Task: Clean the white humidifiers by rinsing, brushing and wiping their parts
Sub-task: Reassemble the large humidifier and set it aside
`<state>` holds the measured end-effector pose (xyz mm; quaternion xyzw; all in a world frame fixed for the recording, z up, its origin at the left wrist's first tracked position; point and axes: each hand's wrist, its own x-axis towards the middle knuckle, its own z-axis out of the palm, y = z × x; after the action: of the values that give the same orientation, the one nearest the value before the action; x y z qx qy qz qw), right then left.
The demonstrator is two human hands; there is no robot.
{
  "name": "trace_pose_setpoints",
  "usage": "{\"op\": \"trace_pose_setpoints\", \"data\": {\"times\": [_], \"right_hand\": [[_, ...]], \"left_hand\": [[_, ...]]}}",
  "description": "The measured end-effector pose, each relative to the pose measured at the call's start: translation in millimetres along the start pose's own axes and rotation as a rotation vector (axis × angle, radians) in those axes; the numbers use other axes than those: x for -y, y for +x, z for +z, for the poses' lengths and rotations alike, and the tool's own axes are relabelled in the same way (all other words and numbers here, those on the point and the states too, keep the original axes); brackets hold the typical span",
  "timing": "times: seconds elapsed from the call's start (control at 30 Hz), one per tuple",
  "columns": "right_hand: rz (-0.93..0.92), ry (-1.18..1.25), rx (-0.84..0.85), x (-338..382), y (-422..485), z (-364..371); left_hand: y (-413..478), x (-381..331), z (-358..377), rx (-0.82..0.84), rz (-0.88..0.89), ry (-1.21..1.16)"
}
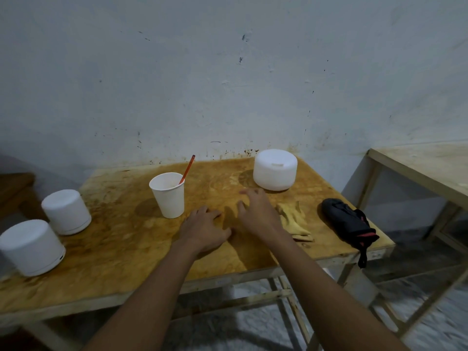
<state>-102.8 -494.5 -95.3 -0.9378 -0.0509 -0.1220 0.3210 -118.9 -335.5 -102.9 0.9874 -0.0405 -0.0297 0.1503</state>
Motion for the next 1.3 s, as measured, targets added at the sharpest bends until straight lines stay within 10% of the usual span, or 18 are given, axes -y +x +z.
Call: {"op": "trace_pose_setpoints", "data": {"times": [0.33,0.6,0.77,0.97,1.3], "right_hand": [[-0.013,-0.283,0.173,17.2,-29.0,19.9],[-0.150,-0.193,0.287,87.8,-53.8,56.1],[-0.193,-0.277,0.393,126.0,-64.4,80.6],[-0.154,-0.366,0.444,132.1,-62.6,89.7],[-0.159,-0.356,0.434,130.8,-61.2,91.7]], "left_hand": [[-30.0,30.5,-14.1,-0.170,0.078,-0.465],[-99.1,74.8,-47.5,-0.848,0.070,-0.499],[-131.9,121.8,-63.6,-1.283,-0.266,-0.326],[-143.6,181.0,-67.7,-0.958,-0.644,-0.544],[-134.5,213.2,-56.0,-0.816,-0.662,-0.627]]}}
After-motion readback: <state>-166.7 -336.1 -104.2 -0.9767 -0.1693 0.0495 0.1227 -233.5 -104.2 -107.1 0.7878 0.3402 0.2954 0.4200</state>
